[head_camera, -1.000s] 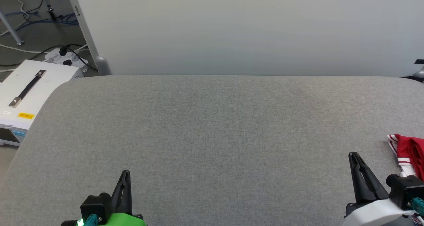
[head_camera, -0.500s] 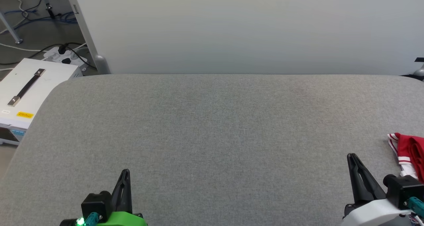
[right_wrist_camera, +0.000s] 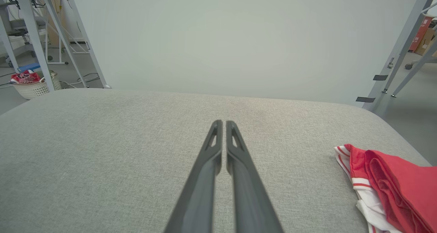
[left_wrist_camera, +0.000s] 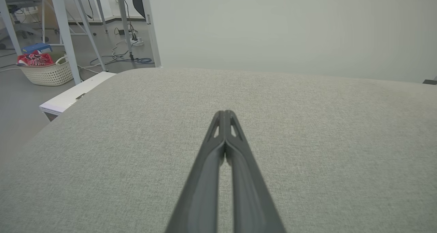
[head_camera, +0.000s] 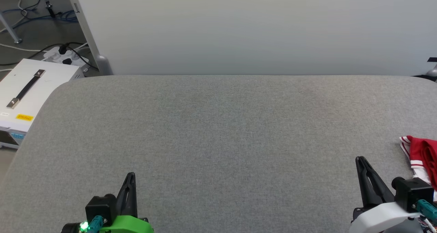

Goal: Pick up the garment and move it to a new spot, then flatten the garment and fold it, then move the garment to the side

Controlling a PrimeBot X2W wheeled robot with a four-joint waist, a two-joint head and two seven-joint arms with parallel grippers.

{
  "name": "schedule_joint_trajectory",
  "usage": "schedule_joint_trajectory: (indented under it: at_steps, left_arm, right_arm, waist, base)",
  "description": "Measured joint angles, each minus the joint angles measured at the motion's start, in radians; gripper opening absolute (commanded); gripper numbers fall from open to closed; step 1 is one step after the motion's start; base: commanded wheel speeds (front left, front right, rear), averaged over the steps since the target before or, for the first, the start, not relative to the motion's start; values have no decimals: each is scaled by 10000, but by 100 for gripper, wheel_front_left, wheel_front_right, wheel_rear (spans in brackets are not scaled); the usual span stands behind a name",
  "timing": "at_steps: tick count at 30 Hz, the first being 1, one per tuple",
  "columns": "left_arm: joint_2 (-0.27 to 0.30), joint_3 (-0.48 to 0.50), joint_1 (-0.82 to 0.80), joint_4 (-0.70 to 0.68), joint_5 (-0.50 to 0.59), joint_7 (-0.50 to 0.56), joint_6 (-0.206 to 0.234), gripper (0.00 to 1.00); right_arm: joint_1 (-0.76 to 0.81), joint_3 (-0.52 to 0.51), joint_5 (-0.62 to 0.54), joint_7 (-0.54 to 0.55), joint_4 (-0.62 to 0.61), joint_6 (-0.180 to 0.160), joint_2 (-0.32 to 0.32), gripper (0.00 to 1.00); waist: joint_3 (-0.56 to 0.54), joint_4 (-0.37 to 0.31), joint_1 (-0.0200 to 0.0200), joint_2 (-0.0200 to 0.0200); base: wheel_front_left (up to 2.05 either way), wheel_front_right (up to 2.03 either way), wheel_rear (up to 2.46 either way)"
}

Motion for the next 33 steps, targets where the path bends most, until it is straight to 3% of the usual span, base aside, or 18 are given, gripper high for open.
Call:
schedule_joint_trajectory:
  at_steps: [33]
  left_arm:
    - [-261,303,-260,-426,650,688,-100,0]
  right_arm:
    - [-474,79,-253,-31,600,0,2,0]
  waist:
    - [157,-55,0,0]
  base:
    - [0,0,0]
